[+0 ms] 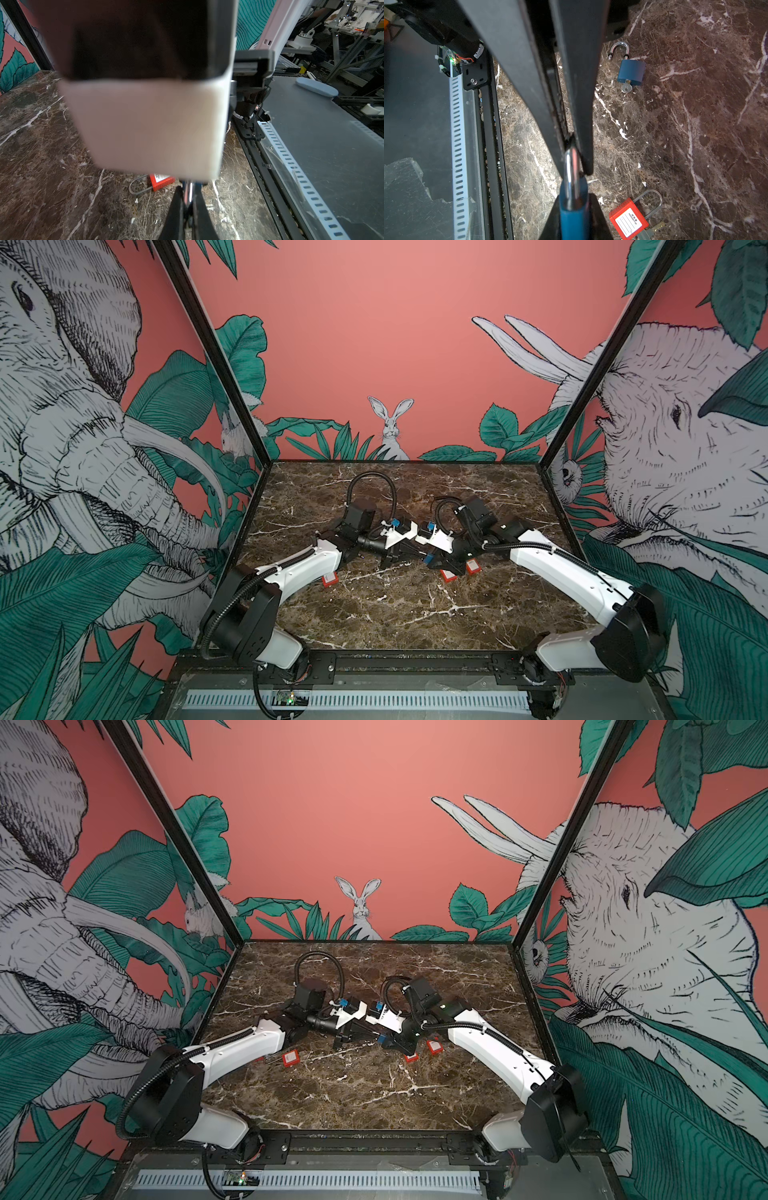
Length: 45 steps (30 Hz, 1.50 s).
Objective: Lock with the key
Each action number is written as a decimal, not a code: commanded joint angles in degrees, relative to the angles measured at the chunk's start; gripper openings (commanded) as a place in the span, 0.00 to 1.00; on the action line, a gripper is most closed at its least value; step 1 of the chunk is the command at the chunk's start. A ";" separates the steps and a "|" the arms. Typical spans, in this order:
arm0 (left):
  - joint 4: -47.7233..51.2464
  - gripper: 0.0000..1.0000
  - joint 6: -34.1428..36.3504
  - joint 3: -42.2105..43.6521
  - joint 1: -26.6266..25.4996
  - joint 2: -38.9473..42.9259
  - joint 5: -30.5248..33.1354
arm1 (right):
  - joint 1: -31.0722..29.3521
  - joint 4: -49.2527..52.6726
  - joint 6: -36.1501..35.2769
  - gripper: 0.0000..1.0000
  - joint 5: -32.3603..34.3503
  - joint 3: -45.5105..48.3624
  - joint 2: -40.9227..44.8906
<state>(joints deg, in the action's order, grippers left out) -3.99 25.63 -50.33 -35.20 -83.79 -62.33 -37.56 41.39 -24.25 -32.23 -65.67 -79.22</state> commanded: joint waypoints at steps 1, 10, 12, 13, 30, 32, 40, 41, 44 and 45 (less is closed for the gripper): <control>-0.39 0.00 1.40 -2.91 0.11 0.55 -7.92 | -1.02 -13.04 -0.22 0.25 1.88 -1.43 3.36; 15.63 0.00 13.15 -10.65 3.16 -1.55 -11.67 | 3.45 -9.88 -4.81 0.57 9.48 4.97 16.36; 15.17 0.00 13.54 -10.65 3.30 -1.84 -13.01 | 5.50 -8.75 -4.83 0.57 6.18 5.21 18.42; 14.53 0.00 13.27 -10.88 3.37 -2.07 -13.26 | 6.27 -7.53 -4.90 0.57 4.65 4.92 19.42; 21.90 0.00 19.19 -17.17 3.43 -4.89 -12.77 | 7.73 -0.33 -0.81 0.29 -2.35 3.82 17.76; 21.94 0.00 19.20 -17.13 3.34 -4.89 -12.83 | 7.72 -1.59 0.21 0.27 -2.57 4.41 17.60; 20.11 0.00 18.23 -15.51 2.91 -4.04 -10.92 | 7.63 -3.48 2.17 0.20 -5.54 4.19 16.22; 19.92 0.00 18.00 -15.58 2.82 -4.10 -10.72 | 7.68 -3.33 2.02 0.20 -5.65 3.97 16.16; 19.36 0.00 17.23 -15.72 2.41 -4.02 -10.30 | 7.68 -3.11 1.93 0.19 -5.52 3.93 15.92; 19.02 0.00 16.94 -15.61 2.24 -3.93 -9.94 | 7.68 -2.99 2.02 0.18 -5.61 3.94 15.73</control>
<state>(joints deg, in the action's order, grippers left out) 16.36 42.87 -65.91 -32.36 -89.32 -71.75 -29.98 39.64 -22.48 -35.92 -61.21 -63.22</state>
